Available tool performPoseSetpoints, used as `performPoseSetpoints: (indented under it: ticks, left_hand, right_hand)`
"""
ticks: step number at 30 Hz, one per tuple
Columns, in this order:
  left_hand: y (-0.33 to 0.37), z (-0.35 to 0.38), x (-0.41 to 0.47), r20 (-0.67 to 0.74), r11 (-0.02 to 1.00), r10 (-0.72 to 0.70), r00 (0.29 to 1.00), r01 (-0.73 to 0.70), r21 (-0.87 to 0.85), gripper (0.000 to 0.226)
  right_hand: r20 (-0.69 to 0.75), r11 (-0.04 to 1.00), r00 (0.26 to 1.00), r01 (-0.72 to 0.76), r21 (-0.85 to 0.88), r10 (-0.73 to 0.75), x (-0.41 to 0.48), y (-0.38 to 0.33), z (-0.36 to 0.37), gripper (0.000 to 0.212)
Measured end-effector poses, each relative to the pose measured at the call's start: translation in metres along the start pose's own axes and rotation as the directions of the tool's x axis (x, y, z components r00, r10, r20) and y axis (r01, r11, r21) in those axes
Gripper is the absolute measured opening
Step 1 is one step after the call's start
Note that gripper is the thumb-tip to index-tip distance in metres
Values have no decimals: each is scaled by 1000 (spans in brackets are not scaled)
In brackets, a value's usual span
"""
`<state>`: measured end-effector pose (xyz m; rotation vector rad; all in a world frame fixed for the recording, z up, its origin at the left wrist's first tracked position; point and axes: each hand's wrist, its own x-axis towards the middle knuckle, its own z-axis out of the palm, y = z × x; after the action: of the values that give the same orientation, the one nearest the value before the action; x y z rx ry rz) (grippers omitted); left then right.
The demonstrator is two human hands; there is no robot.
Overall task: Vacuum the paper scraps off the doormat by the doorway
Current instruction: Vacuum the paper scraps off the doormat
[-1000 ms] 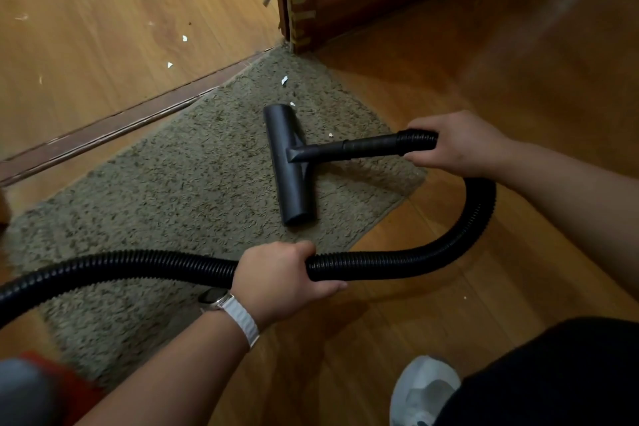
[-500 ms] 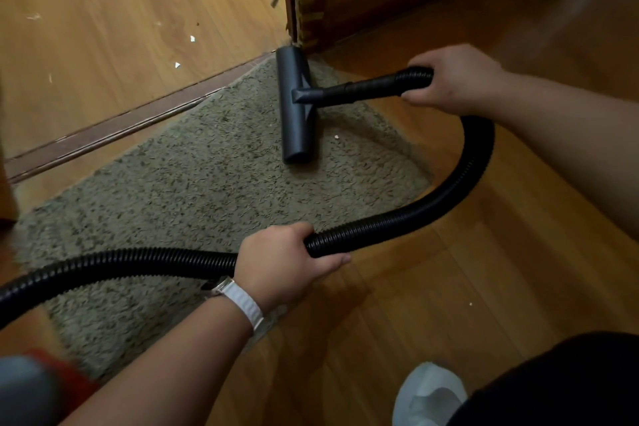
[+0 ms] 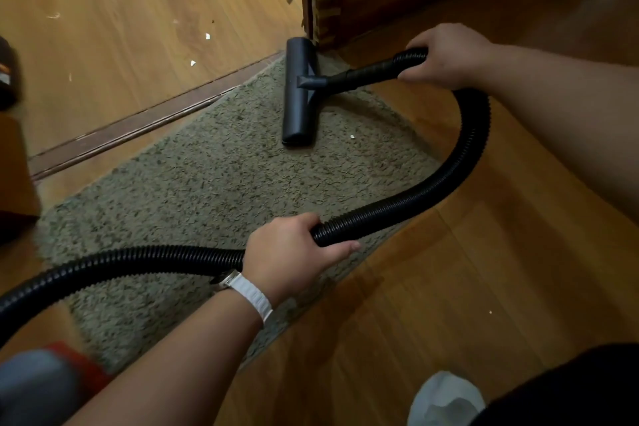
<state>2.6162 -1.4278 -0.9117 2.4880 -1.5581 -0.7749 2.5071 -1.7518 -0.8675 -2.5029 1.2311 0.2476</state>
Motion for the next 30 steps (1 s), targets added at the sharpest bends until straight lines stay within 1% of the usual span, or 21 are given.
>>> performPoseSetpoints:
  ticks: [4, 12, 16, 20, 23, 27, 30]
  left_hand:
    - [-4, 1, -2, 2, 999, 2, 1000, -2, 39, 64]
    - [-21, -2, -4, -14, 994, -1, 1000, 2, 111, 65]
    - [-24, -4, 0, -37, 993, -6, 999, 11, 119, 66]
    - [-21, -5, 7, -87, 996, 4, 996, 3, 88, 66]
    - [-20, -7, 10, -82, 998, 5, 997, 0, 69, 66]
    - [-20, -7, 8, -71, 995, 16, 997, -9, 97, 65]
    - [-23, -3, 6, -69, 990, 39, 997, -30, 139, 68]
  right_hand:
    - [22, 997, 999, 38, 63, -39, 3, -10, 11, 30]
    - [21, 992, 993, 116, 48, -117, 4, -32, 19, 22]
    - [-10, 997, 997, 75, 8, -75, -2, -20, 10, 23]
    - [-39, 999, 999, 10, -47, -12, -8, -4, 1, 26]
    - [-53, 997, 998, -39, -69, 36, -13, 5, -3, 30]
    - [-5, 995, 998, -63, -81, 62, -17, 11, -4, 31]
    - [45, 998, 997, -55, -23, 56, -16, 8, -4, 29]
